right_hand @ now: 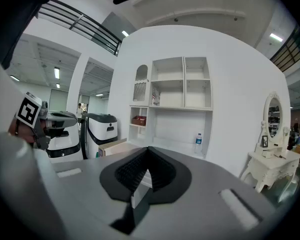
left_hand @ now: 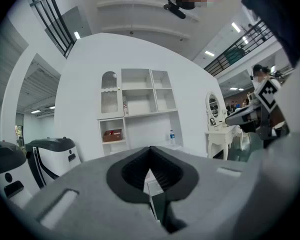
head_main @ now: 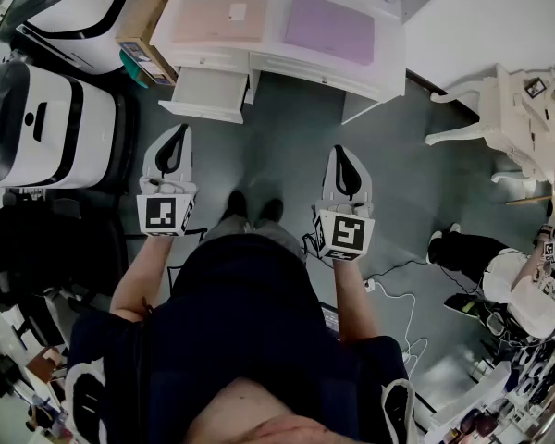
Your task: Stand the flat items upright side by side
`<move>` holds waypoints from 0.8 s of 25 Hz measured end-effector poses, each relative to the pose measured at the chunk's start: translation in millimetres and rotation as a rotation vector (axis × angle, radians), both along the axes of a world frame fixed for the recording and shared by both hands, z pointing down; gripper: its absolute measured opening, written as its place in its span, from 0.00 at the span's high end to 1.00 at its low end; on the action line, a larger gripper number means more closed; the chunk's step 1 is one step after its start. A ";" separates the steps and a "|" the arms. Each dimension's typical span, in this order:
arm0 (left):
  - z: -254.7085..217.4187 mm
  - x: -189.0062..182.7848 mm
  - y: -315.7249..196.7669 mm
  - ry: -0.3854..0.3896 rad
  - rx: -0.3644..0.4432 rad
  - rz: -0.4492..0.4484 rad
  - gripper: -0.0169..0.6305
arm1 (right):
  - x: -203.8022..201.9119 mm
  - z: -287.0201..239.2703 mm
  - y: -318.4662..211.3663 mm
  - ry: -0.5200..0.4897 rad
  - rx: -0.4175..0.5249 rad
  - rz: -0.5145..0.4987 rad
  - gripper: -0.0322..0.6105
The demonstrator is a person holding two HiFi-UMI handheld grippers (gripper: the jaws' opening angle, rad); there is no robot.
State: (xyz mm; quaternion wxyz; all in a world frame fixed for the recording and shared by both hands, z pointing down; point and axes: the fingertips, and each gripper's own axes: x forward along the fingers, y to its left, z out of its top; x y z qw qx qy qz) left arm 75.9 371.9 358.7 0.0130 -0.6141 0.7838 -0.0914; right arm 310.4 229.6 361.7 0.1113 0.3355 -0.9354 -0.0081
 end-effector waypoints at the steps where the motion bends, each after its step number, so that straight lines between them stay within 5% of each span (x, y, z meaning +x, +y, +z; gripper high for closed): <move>1: 0.3 0.3 -0.4 0.000 0.001 0.002 0.97 | -0.7 0.4 -0.1 0.001 0.000 -0.002 0.95; 20: 1.8 -1.3 -5.8 -0.002 -0.007 -0.002 0.97 | -4.5 -1.5 -6.3 0.012 0.017 -0.003 0.95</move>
